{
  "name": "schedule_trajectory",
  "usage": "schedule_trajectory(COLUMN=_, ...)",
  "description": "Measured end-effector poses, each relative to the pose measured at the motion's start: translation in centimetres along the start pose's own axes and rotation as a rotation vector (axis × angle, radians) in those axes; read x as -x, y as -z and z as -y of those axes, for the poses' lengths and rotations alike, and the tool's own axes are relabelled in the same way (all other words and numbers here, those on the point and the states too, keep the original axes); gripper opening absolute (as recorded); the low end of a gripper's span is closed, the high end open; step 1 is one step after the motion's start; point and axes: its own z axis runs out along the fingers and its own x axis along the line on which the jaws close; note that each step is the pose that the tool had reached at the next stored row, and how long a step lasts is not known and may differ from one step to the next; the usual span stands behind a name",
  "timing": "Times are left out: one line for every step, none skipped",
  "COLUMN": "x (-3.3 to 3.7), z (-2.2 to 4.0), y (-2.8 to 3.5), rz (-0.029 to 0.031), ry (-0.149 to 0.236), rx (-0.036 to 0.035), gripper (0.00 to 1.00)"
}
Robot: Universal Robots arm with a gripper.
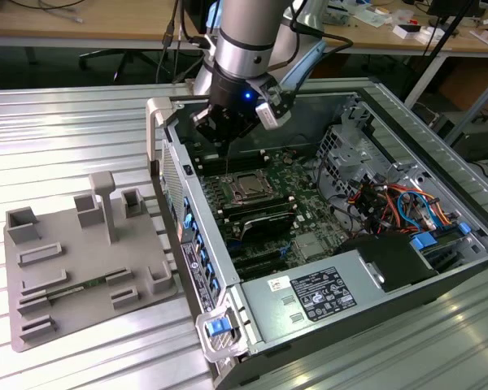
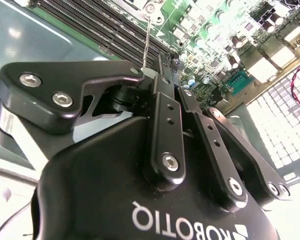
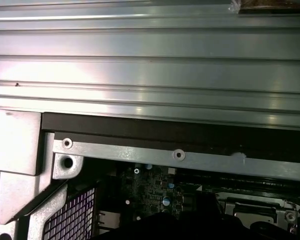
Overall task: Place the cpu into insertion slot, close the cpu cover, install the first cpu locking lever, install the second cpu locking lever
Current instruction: 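Install the first cpu locking lever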
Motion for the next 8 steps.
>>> schedule_trajectory(x=0.02, z=0.00, y=0.00, rz=0.0000, ry=0.000, rx=0.0000, gripper=0.11)
schedule_trajectory(x=0.04, z=0.00, y=-0.01, rz=0.0000, ry=0.000, rx=0.0000, gripper=0.11)
schedule_trajectory(x=0.08, z=0.01, y=-0.02, rz=0.0000, ry=0.000, rx=0.0000, gripper=0.11)
schedule_trajectory(x=0.11, z=0.01, y=-0.03, rz=0.0000, ry=0.000, rx=0.0000, gripper=0.11)
schedule_trajectory(x=0.13, z=0.01, y=-0.03, rz=0.0000, ry=0.000, rx=0.0000, gripper=0.11)
schedule_trajectory(x=0.16, z=0.01, y=-0.04, rz=0.0000, ry=0.000, rx=0.0000, gripper=0.11)
schedule_trajectory(x=0.18, z=0.02, y=-0.04, rz=-0.0001, ry=0.000, rx=0.0000, gripper=0.11)
schedule_trajectory(x=0.21, z=0.02, y=-0.05, rz=0.0000, ry=0.000, rx=0.0000, gripper=0.11)
